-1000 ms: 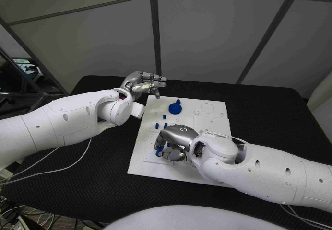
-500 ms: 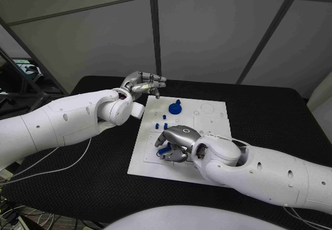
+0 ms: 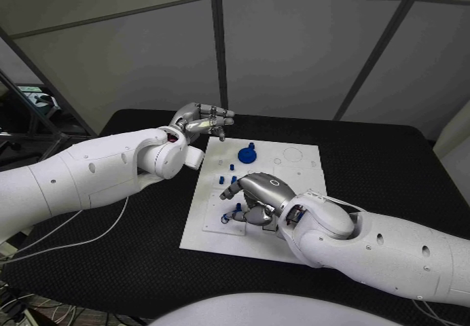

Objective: Assemble the parts on the task board

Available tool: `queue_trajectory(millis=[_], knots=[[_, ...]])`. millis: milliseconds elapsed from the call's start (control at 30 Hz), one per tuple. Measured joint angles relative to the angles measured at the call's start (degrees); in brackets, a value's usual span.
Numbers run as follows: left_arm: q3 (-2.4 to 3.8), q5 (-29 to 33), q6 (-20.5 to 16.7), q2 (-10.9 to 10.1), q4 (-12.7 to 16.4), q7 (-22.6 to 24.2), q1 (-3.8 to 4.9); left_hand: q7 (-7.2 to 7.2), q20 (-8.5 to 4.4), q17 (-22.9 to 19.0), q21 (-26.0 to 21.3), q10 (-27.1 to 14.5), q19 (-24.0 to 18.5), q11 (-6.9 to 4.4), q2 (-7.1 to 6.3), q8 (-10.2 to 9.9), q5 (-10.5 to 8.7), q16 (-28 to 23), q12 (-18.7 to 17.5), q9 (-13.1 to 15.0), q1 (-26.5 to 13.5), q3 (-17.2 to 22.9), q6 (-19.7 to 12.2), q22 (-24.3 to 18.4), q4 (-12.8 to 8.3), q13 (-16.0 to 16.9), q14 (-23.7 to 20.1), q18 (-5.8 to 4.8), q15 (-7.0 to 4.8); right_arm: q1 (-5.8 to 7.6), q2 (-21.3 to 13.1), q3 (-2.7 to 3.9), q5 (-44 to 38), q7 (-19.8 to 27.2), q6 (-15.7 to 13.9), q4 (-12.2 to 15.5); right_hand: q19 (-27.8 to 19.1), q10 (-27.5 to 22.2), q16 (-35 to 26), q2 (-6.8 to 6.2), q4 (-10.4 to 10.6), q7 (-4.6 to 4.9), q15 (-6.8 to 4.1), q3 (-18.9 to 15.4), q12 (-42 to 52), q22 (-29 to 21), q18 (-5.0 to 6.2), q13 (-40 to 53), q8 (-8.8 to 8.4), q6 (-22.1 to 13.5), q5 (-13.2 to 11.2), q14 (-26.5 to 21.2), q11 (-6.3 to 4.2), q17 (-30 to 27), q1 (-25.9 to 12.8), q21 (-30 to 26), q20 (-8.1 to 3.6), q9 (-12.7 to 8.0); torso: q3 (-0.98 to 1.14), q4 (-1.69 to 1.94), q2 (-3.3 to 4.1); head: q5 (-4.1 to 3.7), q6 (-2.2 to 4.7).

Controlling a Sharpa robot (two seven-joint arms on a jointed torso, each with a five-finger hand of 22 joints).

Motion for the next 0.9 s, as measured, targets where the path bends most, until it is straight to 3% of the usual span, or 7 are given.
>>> queue_trajectory(millis=[300, 533, 900], knots=[[0.0, 0.0, 0.0, 0.0, -0.1, 0.0, 0.0, 0.0, 0.0, 0.0, 0.0, 0.0, 0.0, 0.0, 0.0, 0.0, 0.0, 0.0, 0.0, 0.0, 0.0, 0.0, 0.0, 0.0, 0.0, 0.0, 0.0, 0.0, 0.0, -0.01, -2.2, 0.02, 1.2, 2.0, -0.8, 1.6, 1.9, 2.1, 2.2, 0.31, 0.0, -0.04, -0.23, 0.0, 2.2, 2.0, -0.01, 0.0, 0.1, 1.8, 0.2, 1.3, -0.19, 3.0, 0.7, 1.7, -0.16, 0.1, -0.02, 0.04, -0.03, -0.08, 0.06], [-0.03, 0.0, 0.0, 0.0, -0.2, 0.0, -0.01, 0.0, 0.0, 0.0, 0.0, 0.0, 0.0, 0.0, 0.0, 0.0, 0.0, 0.0, 0.0, 0.0, 0.0, 0.0, 0.0, 0.0, 0.0, 0.0, 0.0, 0.0, 0.0, 0.0, -3.7, 0.04, 1.8, 3.5, 0.3, 2.3, 2.9, 3.5, 3.4, 0.29, 0.0, -0.12, -0.5, 0.3, 2.9, 3.3, 0.0, -0.2, 0.1, 1.9, 0.2, 2.0, -0.41, 5.0, 0.8, 2.6, -0.38, 0.1, -0.03, 0.04, -0.04, -0.01, 0.14], [-0.1, 0.0, 0.0, 0.0, -0.3, 0.0, -0.01, 0.0, 0.0, 0.0, 0.0, 0.0, 0.0, 0.0, 0.0, 0.0, 0.0, 0.0, 0.0, 0.0, 0.0, 0.0, 0.0, 0.0, 0.0, 0.0, 0.0, 0.0, 0.0, 0.03, -3.0, 0.05, 0.5, 4.3, 4.2, 1.2, -1.7, 3.0, 1.2, -0.6, -0.1, -0.4, -0.19, 0.5, 2.3, -1.4, -0.01, -0.5, 0.1, 1.6, -0.1, -0.6, -0.43, -0.2, 1.6, -1.2, -0.17, -0.1, -0.03, 0.08, -0.04, -0.09, 0.3]])
